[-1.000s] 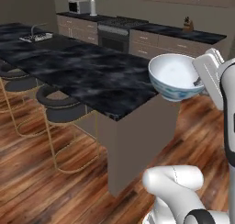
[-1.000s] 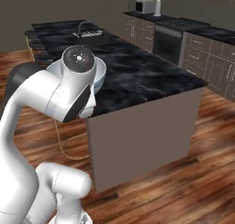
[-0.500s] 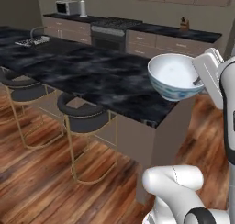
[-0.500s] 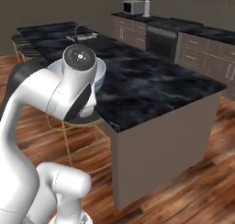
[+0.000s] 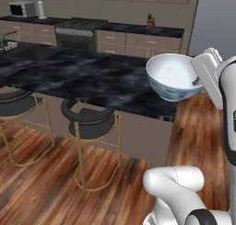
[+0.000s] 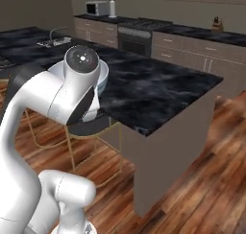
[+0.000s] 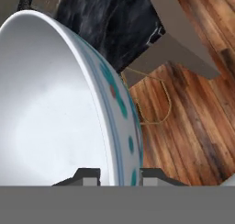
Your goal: Pick up the bowls from the cabinet and place each bowl in front of a stool on the dining counter.
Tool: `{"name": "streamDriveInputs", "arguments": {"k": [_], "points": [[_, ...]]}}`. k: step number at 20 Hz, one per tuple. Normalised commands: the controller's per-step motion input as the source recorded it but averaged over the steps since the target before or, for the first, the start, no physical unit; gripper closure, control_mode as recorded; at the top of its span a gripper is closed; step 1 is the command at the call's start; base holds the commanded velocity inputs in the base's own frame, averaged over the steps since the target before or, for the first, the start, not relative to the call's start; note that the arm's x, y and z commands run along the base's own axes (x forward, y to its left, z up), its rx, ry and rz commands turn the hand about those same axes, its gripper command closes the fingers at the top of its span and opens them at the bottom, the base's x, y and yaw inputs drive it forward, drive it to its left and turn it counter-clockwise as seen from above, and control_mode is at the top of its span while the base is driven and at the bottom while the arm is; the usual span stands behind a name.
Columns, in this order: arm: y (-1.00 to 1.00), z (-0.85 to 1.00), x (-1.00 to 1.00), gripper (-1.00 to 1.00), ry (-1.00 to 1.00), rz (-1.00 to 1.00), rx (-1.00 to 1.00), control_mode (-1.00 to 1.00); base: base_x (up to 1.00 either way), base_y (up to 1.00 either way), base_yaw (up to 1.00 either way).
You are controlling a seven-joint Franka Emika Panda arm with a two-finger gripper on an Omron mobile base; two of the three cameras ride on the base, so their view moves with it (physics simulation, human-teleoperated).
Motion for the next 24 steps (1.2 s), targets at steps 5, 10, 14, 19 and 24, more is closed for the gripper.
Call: {"name": "streamDriveInputs", "arguments": {"k": [5, 10, 14, 19, 24], "points": [[0.00, 0.00, 0.00, 1.00, 0.00, 0.00, 0.00, 1.00, 0.12, 1.00, -0.61], [0.00, 0.00, 0.00, 1.00, 0.00, 0.00, 0.00, 1.00, 0.14, 1.00, -0.58], [0.00, 0.00, 0.00, 1.00, 0.00, 0.00, 0.00, 1.00, 0.24, 1.00, -0.52], [0.00, 0.00, 0.00, 1.00, 0.00, 0.00, 0.00, 1.00, 0.35, 1.00, -0.40], [0.00, 0.00, 0.00, 1.00, 0.00, 0.00, 0.00, 1.00, 0.37, 0.97, -0.26]]}}
